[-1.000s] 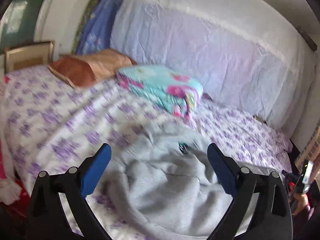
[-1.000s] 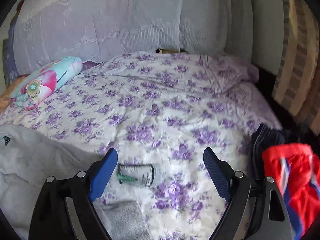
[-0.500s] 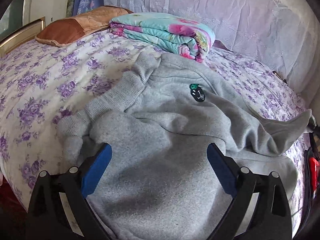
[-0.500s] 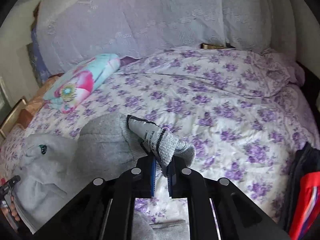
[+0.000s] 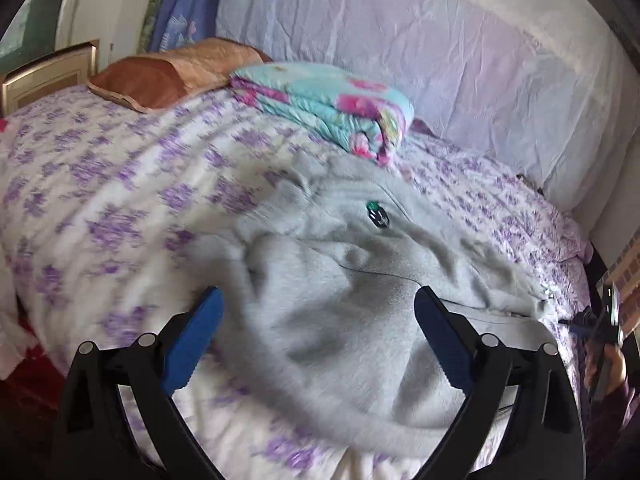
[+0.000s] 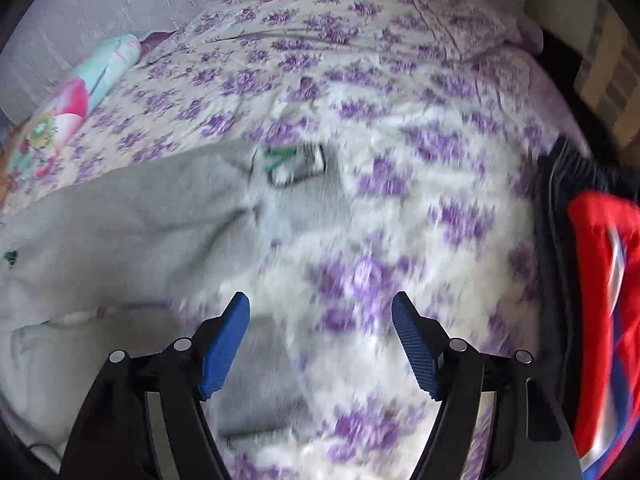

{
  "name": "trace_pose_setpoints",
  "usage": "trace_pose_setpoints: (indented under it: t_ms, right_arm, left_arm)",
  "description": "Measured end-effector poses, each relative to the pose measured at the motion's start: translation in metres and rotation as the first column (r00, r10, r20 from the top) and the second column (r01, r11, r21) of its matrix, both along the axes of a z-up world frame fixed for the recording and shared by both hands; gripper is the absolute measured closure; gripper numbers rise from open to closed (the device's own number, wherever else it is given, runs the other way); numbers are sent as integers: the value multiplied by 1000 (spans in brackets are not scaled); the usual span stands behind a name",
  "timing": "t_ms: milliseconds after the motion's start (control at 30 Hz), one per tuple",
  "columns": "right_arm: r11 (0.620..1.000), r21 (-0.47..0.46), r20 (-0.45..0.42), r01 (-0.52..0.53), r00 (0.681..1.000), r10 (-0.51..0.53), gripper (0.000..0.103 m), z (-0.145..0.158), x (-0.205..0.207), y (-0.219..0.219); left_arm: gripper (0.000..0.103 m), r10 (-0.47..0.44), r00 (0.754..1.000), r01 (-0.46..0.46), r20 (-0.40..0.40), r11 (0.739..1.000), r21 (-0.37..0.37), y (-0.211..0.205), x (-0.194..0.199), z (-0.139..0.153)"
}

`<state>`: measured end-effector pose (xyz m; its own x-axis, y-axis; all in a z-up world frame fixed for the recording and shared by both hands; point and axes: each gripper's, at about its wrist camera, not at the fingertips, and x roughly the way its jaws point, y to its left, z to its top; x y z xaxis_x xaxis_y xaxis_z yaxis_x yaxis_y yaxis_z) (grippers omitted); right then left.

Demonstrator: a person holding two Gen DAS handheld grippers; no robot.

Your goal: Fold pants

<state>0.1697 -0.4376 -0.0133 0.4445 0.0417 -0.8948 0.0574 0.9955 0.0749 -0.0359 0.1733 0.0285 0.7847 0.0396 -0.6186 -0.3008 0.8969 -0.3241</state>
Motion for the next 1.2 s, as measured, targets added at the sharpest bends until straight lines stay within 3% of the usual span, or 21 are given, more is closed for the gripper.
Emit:
trace_pose_setpoints:
  t_ms: [33, 100, 167, 200, 233, 300, 500, 600, 700, 800, 833, 933, 1000, 1100, 1200]
  right_arm:
    - [996, 84, -13, -12, 1000, 13, 29, -8, -14, -6]
    - [987, 157, -34, -25, 999, 31, 28, -26, -34, -9]
    - [993, 105, 34, -60, 998, 57, 30, -31, -50, 2]
    - [993, 77, 56, -85, 995, 80, 50, -32, -54, 9]
    - [990, 85, 64, -115, 992, 110, 80, -32, -55, 16]
    - [991, 99, 90, -86, 993, 77, 90, -21, -56, 17]
    - [985, 164, 315, -52, 949, -2, 91, 79, -119, -11]
    - [982, 186, 369, -29, 928, -42, 91, 107, -180, -36]
    - [974, 225, 312, 10, 947, -82, 91, 90, -218, -62]
    - [976, 208, 187, 61, 977, -101, 90, 34, -221, -70]
    - [979, 190, 155, 77, 982, -107, 90, 13, -219, -67]
    - [981, 171, 146, 87, 983, -112, 91, -11, -217, -62]
    - [975, 212, 209, 71, 971, -116, 91, 0, -220, -65]
    - [975, 223, 308, 20, 947, -90, 90, 31, -229, -65]
    - [983, 178, 240, 44, 967, -87, 90, 26, -226, -67]
  left_arm:
    - [9, 15, 1000, -15, 4, 1000, -5, 8, -9, 1]
    - [8, 51, 999, -51, -10, 998, -28, 23, -23, -4]
    - [8, 89, 994, -93, -68, 995, -47, 37, -25, -24]
    - [8, 85, 992, -93, -97, 992, -86, 43, -21, -37]
    - [8, 71, 991, -84, -111, 989, -122, 46, -16, -47]
    - [8, 39, 991, -65, -127, 977, -202, 47, -1, -63]
    - [8, 13, 995, -38, -98, 966, -254, 35, 34, -64]
    - [8, 15, 992, -41, -121, 976, -212, 28, 42, -66]
    - [8, -16, 984, -31, -179, 966, -255, 26, 53, -86]
    - [8, -13, 982, -19, -188, 986, -168, 9, 61, -94]
    - [10, -31, 984, 3, -175, 987, -158, 3, 63, -92]
    - [71, -52, 990, 30, -131, 986, -161, -5, 67, -82]
    - [80, -46, 996, 31, -81, 983, -181, -1, 61, -68]
    - [81, -25, 1000, 25, 3, 991, -134, -1, 28, -38]
    - [79, 4, 1000, -4, -6, 995, -101, 7, 1, -32]
